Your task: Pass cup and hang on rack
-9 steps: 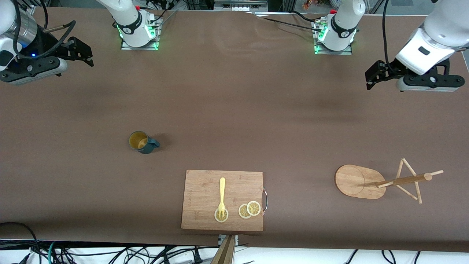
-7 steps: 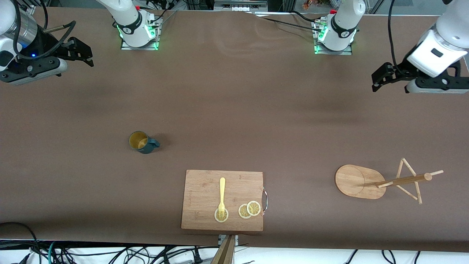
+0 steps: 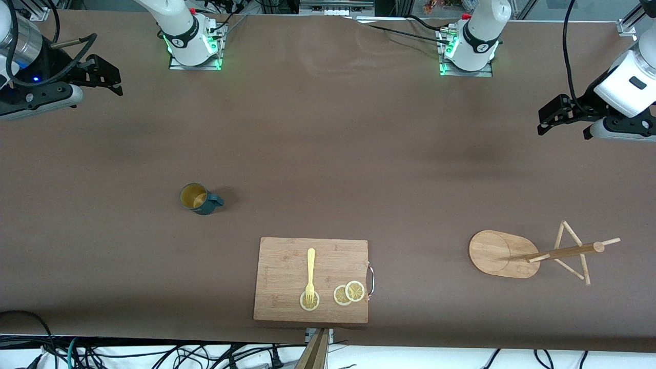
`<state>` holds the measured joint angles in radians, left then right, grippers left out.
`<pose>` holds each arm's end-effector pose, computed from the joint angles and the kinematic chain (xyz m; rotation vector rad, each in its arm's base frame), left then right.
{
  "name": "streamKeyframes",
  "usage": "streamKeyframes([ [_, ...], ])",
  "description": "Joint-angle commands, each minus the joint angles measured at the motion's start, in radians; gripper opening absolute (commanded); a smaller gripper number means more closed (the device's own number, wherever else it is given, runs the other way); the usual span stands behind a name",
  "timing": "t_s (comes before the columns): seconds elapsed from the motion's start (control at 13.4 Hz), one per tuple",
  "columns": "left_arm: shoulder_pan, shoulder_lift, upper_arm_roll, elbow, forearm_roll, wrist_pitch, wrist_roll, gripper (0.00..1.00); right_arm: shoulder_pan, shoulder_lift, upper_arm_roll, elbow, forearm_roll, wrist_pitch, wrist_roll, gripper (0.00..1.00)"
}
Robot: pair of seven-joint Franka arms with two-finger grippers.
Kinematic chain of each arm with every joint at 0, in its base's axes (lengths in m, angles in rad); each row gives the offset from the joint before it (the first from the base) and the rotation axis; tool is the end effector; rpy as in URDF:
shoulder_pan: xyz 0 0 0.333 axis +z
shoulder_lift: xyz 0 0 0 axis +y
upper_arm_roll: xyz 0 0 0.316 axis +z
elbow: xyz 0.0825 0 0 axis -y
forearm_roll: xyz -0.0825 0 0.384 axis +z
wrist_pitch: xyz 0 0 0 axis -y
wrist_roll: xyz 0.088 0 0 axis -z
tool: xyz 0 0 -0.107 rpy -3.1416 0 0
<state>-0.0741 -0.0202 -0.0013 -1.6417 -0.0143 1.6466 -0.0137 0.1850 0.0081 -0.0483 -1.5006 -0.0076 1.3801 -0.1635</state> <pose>0.5528 -0.0432 0.6088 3.1246 -0.0950 0.0382 0.5318 0.0723 0.6371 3.0939 0.4664 -0.2016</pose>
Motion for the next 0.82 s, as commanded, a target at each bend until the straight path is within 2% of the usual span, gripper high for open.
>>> streamKeyframes([
  [0.0, -0.015, 0.008, 0.012, 0.022, -0.007, -0.014, 0.018, 1.00, -0.004, 0.004, 0.004, 0.011, -0.038, 0.010, -0.007, 1.00],
  [0.45, 0.048, 0.013, -0.063, 0.028, -0.004, -0.034, 0.008, 1.00, -0.002, 0.001, 0.005, -0.001, -0.043, 0.002, 0.001, 1.00],
  [0.75, 0.048, 0.016, -0.055, 0.034, 0.025, 0.004, 0.015, 1.00, -0.002, -0.003, 0.004, -0.016, -0.042, 0.010, 0.007, 1.00],
])
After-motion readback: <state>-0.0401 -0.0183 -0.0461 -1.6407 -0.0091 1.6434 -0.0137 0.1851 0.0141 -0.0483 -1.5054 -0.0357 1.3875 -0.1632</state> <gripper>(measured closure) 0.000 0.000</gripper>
